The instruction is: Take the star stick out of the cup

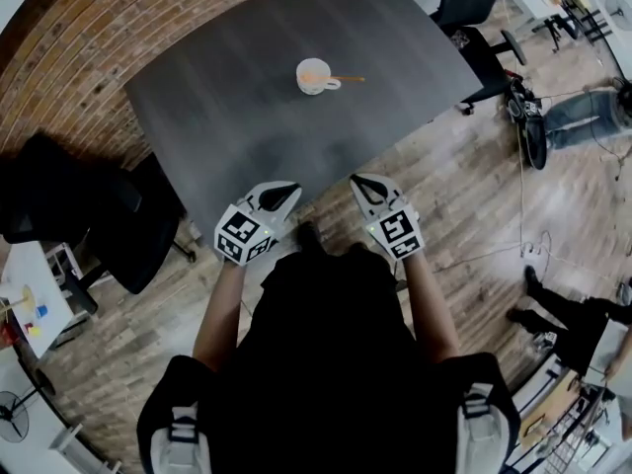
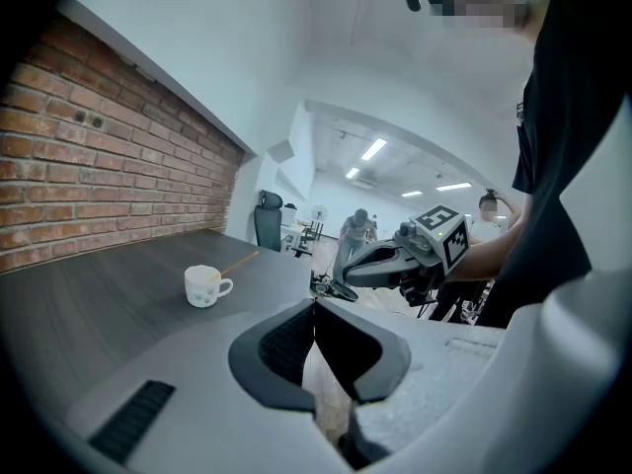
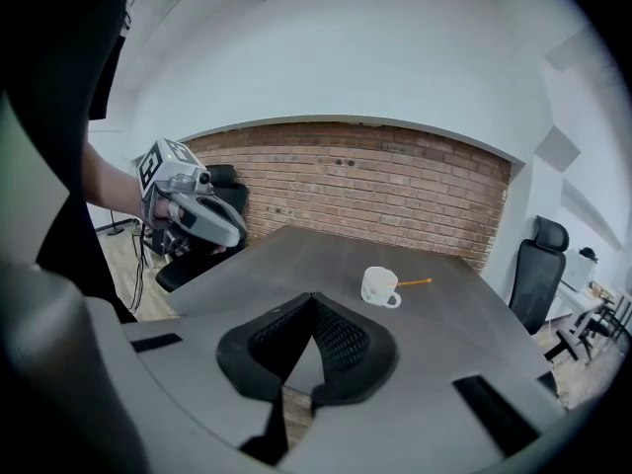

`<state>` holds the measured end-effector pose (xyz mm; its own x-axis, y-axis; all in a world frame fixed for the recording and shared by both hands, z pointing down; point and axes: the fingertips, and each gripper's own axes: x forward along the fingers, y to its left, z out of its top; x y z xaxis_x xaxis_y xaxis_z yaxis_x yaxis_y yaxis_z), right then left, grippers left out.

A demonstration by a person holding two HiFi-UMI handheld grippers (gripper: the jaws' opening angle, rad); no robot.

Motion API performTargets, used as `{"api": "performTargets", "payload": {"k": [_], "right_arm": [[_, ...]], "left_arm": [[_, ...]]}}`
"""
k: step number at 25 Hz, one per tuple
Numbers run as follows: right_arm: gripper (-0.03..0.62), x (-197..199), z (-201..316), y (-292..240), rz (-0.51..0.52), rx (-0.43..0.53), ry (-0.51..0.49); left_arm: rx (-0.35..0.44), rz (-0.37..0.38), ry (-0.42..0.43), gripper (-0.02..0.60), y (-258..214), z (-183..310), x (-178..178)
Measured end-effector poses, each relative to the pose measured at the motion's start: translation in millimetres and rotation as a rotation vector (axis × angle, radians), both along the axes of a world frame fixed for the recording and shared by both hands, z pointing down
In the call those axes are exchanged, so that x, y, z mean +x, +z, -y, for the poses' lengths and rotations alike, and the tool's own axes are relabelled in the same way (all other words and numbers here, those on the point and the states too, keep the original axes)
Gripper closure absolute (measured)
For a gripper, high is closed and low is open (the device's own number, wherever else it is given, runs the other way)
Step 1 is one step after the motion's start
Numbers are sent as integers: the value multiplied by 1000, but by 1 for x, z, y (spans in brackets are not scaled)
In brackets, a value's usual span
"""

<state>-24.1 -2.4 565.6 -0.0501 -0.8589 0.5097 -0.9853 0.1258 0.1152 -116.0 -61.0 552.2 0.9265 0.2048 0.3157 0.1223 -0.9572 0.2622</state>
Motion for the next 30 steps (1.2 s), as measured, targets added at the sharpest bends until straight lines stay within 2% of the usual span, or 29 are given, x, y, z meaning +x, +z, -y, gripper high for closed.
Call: {"api": "performTargets", "payload": {"k": [7,18,23,30], "right_arm": [[595,-10,3,-2,5,-2,2],[595,7,28,5,21,20,-65],[595,31,43,2,9,44,-124],[595,86,65,1,24,12,-158]], "left_arm": [[-1,-9,-26,580,-4,8,-13],[5,19,-141,580,6,25,-19],[9,20,-182,580,1,34,0],[9,19,-218,578,-9,51,57]]}}
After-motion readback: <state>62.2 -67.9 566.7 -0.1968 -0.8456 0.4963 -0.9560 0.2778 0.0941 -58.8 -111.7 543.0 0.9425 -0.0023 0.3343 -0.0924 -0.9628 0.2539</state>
